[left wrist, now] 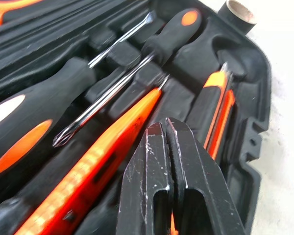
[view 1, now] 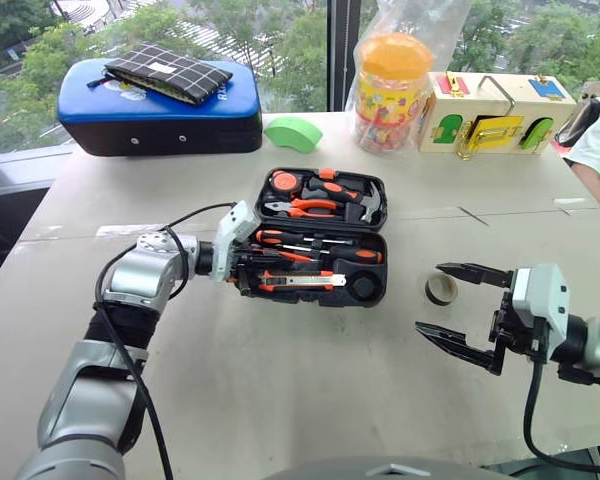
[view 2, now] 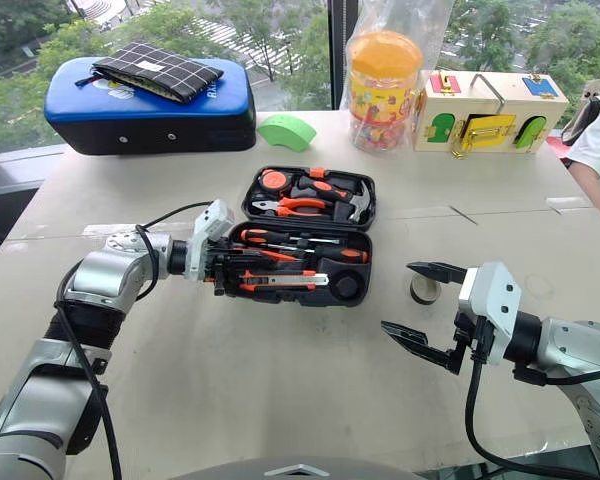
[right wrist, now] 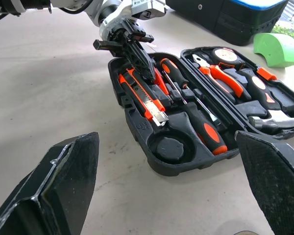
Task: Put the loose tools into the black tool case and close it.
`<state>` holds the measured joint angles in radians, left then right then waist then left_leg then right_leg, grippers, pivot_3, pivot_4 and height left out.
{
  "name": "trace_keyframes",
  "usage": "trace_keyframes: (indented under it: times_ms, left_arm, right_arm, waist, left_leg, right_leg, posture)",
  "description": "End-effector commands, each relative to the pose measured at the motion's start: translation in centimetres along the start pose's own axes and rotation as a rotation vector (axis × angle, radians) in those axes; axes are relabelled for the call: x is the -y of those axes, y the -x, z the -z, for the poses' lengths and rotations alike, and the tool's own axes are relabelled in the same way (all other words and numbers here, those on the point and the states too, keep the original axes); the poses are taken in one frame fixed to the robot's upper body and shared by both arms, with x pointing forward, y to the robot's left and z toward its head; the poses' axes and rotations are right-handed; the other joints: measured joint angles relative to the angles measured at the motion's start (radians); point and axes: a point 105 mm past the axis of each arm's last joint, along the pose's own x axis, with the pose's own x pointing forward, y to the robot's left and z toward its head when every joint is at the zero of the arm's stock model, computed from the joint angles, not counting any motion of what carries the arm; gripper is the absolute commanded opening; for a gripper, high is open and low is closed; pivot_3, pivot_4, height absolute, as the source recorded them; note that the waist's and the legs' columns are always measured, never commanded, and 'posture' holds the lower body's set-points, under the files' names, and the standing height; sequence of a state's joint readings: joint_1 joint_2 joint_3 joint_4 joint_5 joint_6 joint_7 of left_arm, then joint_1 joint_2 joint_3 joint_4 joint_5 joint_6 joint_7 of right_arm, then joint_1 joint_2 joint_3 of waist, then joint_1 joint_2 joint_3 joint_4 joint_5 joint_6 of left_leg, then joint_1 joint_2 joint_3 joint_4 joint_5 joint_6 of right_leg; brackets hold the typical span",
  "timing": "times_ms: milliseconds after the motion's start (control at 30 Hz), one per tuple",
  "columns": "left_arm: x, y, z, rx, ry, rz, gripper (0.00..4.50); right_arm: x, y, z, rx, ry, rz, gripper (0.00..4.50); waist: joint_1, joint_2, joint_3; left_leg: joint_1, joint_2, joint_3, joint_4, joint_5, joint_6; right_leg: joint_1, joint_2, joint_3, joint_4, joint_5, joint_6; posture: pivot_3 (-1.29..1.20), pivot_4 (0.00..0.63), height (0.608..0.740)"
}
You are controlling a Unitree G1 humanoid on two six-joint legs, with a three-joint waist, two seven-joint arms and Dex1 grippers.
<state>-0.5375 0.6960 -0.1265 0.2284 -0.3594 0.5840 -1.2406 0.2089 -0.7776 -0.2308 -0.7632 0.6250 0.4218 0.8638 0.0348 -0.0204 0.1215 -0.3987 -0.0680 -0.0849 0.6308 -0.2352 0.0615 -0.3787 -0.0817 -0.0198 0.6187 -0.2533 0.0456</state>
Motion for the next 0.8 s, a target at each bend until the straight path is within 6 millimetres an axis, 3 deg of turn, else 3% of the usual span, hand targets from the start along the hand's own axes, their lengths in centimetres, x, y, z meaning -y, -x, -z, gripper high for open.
trace_keyframes:
  times_ms: [33,167,300,500,567,667,733,800]
  left_arm:
    - [0.6,-0.3,0.4,-0.043,-0.096,-0.012,0.06]
    - [0.7,-0.4,2.5,-0.151,-0.243,-0.023,0.06]
    - [-0.1,-0.7,5.8,-0.286,-0.527,-0.083,0.06]
    - [-0.3,-1.8,7.6,-0.246,-0.686,-0.181,0.06]
    - [-0.3,-1.9,7.3,-0.191,-0.696,-0.215,0.06]
    - [-0.1,-1.7,4.2,-0.001,-0.664,-0.255,0.06]
    - [0.0,-1.1,0.8,0.201,-0.507,-0.276,0.06]
    - [0.4,-0.3,-1.4,0.333,-0.339,-0.238,0.06]
  right_arm:
    - [0.1,0.0,-0.6,0.017,0.037,-0.001,4.50]
    - [0.2,0.0,-0.6,0.018,0.039,-0.003,4.50]
    - [0.2,0.0,-0.5,0.016,0.039,-0.002,4.50]
    - [-0.1,-0.2,-0.4,0.019,0.037,0.002,4.50]
    - [-0.2,-0.3,-0.3,0.019,0.036,0.000,4.50]
    - [-0.2,-0.3,-0.3,0.018,0.036,0.001,4.50]
    - [-0.1,-0.3,-0.3,0.016,0.036,0.006,4.50]
    - [0.3,-0.4,-0.1,0.007,0.033,0.029,4.50]
  waist:
    - [0.002,0.000,0.000]
    - [0.002,0.000,0.000]
    - [0.004,0.003,-0.003]
    - [0.006,0.012,-0.011]
    - [0.009,0.015,-0.014]
    - [0.009,0.020,-0.016]
    - [0.010,0.019,-0.014]
    - [0.009,0.013,-0.009]
  left_leg:
    - [0.000,0.000,0.000,0.000,0.000,0.000]
    - [0.001,0.000,0.001,-0.001,0.000,0.000]
    - [0.004,0.000,0.003,-0.004,-0.001,-0.001]
    - [0.007,0.001,0.007,-0.005,-0.002,-0.004]
    - [0.008,0.001,0.008,-0.004,-0.003,-0.004]
    - [0.008,0.001,0.009,-0.004,-0.002,-0.004]
    - [0.008,0.002,0.009,-0.004,-0.002,-0.003]
    - [0.005,0.002,0.008,-0.001,-0.001,-0.002]
  right_leg:
    - [0.000,0.000,0.000,0.000,0.000,0.000]
    - [0.000,-0.001,0.001,0.000,0.000,0.000]
    - [0.000,-0.001,0.002,-0.001,0.000,0.000]
    - [0.001,-0.005,0.002,0.002,0.000,0.000]
    - [0.002,-0.005,0.002,0.002,0.000,0.001]
    - [0.002,-0.006,0.002,0.002,0.000,0.002]
    - [0.002,-0.006,0.000,0.002,0.001,0.003]
    - [0.001,-0.006,-0.002,0.003,0.001,0.003]
  posture:
    - [0.00,0.150,0.740]
    - [0.00,0.150,0.740]
    - [0.00,0.150,0.740]
    - [0.00,0.150,0.740]
    - [0.00,0.150,0.740]
    - [0.00,0.150,0.740]
    - [0.00,0.150,0.740]
    - [0.00,0.150,0.740]
